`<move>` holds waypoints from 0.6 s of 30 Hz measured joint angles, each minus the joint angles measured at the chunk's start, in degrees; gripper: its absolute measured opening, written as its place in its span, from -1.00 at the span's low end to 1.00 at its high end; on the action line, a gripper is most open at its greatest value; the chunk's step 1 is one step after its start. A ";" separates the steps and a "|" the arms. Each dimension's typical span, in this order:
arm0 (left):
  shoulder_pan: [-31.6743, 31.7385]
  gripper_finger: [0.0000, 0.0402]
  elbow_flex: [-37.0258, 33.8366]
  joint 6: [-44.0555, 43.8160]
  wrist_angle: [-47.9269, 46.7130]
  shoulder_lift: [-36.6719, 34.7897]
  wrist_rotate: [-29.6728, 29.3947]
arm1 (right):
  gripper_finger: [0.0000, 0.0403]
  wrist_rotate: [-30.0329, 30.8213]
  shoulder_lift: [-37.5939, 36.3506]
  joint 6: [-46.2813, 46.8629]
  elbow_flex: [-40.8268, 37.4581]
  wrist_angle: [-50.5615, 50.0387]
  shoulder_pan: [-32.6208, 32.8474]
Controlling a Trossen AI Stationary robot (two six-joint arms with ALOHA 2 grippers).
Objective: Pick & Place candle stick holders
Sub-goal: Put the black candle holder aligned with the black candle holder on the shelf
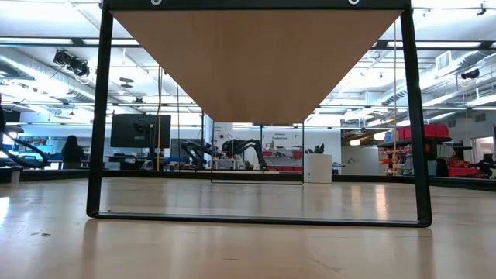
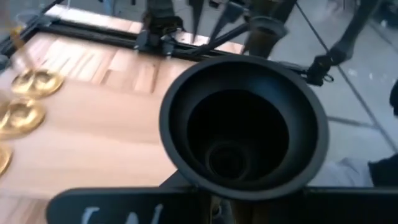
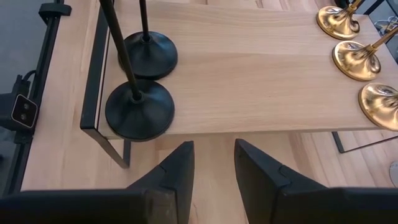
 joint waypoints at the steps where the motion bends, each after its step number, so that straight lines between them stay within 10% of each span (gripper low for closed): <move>1: -0.27 -0.89 1.54 0.93 -0.08 1.78 -0.03 | -0.43 0.00 0.00 0.00 0.00 0.00 -0.01; 18: -1.03 -0.89 13.58 5.96 -4.46 19.04 1.17 | -0.43 0.00 0.00 -0.50 0.00 0.02 0.00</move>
